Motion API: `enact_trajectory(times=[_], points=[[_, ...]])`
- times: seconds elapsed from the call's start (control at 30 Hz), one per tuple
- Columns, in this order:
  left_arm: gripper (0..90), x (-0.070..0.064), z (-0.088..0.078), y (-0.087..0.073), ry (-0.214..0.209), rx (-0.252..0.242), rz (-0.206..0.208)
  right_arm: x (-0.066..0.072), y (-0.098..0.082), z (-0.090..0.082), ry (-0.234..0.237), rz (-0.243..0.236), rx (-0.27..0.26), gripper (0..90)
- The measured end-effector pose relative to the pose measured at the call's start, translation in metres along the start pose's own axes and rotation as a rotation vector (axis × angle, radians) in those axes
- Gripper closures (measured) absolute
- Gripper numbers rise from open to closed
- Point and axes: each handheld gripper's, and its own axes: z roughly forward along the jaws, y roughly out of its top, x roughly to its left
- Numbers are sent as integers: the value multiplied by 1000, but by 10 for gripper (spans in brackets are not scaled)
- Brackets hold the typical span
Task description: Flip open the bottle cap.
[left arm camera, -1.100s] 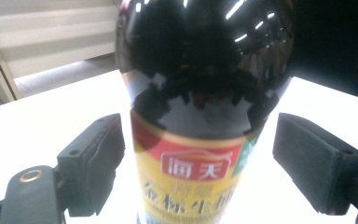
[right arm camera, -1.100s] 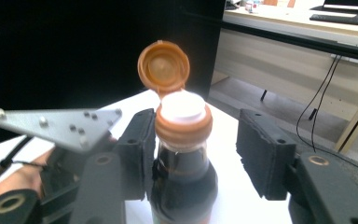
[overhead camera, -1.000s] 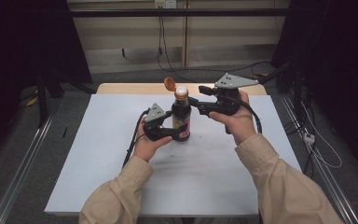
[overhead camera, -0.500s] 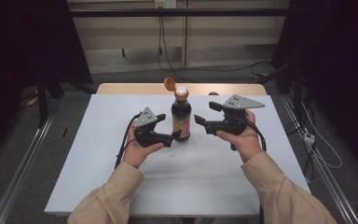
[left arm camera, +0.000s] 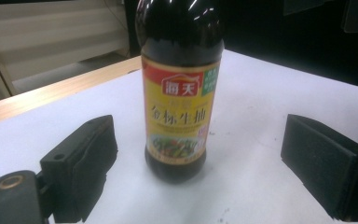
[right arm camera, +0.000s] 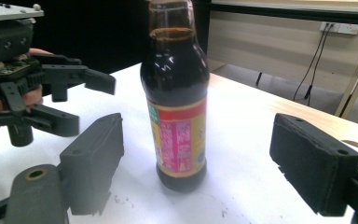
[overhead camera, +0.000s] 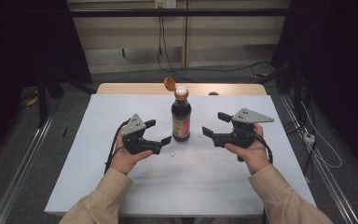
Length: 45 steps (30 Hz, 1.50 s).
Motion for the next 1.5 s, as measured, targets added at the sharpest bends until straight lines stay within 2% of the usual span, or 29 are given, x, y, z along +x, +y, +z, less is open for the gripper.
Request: enact_trajectory(times=[0.27,0.37,0.77,0.93,1.03,1.2,1.5], points=[[92,0,-15,-5,5,11,12,-2,-16,-12,-6,9,-9,157],[92,1,-19,-9,7,24,5,-2,-23,-16,-15,6,2,157],[92,-3,-36,-16,7,36,27,-6,-46,-28,-37,1,47,156],[92,0,-44,-22,15,35,7,-6,-55,-33,-49,7,47,157],[92,1,-51,-24,20,34,4,-5,-60,-35,-65,-6,59,161],[92,0,-63,-28,21,32,12,-4,-68,-39,-67,-17,66,160],[93,5,-79,-39,44,41,-5,1,-82,-49,-73,-24,68,160]])
